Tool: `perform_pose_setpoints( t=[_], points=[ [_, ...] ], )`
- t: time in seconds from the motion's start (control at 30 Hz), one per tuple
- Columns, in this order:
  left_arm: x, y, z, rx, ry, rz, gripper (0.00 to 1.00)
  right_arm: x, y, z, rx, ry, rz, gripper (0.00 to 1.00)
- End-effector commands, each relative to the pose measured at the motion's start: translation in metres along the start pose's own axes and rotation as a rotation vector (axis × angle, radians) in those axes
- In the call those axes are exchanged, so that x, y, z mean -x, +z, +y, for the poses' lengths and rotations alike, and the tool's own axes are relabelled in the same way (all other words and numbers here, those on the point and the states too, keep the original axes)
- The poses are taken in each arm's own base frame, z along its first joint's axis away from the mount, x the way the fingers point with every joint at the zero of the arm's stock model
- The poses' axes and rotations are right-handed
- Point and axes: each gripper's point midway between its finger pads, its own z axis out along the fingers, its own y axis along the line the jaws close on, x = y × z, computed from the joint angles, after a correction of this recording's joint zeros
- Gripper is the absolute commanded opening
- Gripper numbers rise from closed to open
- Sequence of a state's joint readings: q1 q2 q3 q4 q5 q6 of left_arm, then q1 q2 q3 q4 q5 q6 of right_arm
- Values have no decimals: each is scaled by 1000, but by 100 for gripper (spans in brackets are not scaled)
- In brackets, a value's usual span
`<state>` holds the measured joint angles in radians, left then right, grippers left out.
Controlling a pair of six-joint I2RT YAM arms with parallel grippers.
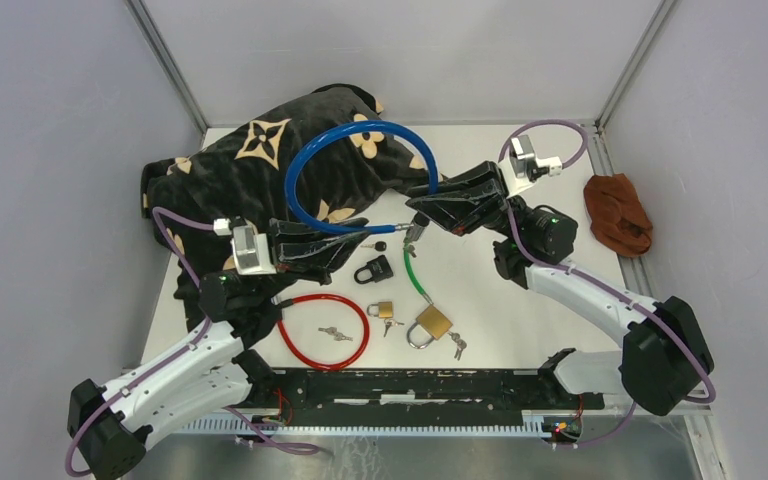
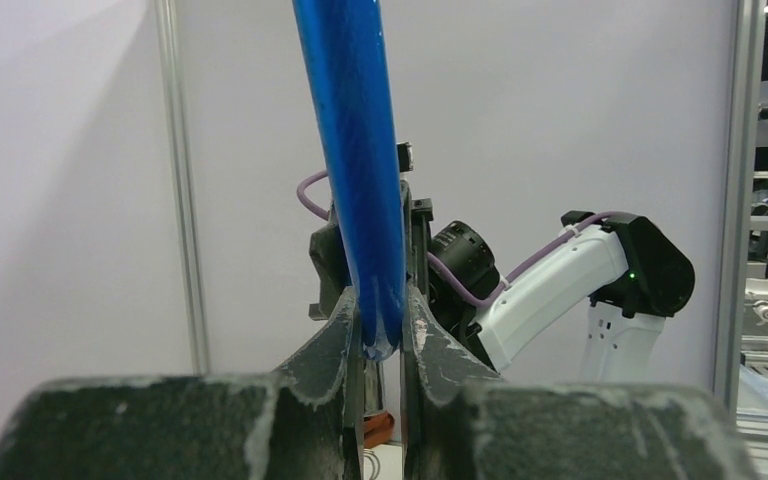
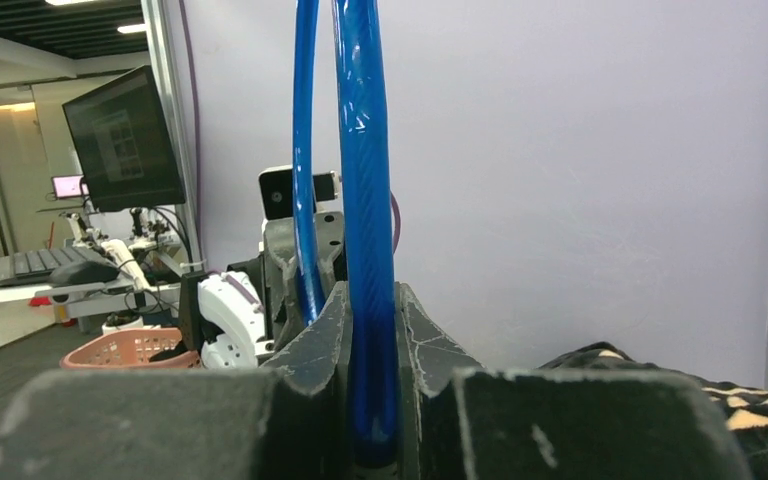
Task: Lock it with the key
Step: Pick up the lock from the center of the board, then lock the lock.
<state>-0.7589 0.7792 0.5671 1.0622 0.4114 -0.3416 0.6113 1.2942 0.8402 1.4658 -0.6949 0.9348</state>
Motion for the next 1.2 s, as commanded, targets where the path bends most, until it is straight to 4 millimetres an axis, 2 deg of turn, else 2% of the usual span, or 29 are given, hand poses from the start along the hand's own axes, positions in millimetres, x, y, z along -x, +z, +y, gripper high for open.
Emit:
perform_pose_setpoints(
  t=[0.0,0.2,0.43,0.6,0.77,0.87,1.07,1.17],
  points=[
    [19,7,-13,-49,25,-70,2,50,4,39,108,-176,-203,0],
    [21,6,-11,-34,63,-75,2,54,3,42,103,-189,-208,0],
    [28,3,-11,-54,187,-94,2,54,5,45,112,-194,-192,0],
    [22,4,-10,-53,142,-92,2,55,4,49,127,-189,-201,0],
    [12,5,-20,-88,88,-88,2,54,3,48,129,-181,-209,0],
    [9,7,-14,-52,75,-84,2,55,4,50,140,-181,-211,0],
    [13,9,-19,-79,83,-101,2,52,3,49,139,-181,-210,0],
    [13,10,-16,-66,109,-110,2,54,2,51,147,-179,-224,0]
  ],
)
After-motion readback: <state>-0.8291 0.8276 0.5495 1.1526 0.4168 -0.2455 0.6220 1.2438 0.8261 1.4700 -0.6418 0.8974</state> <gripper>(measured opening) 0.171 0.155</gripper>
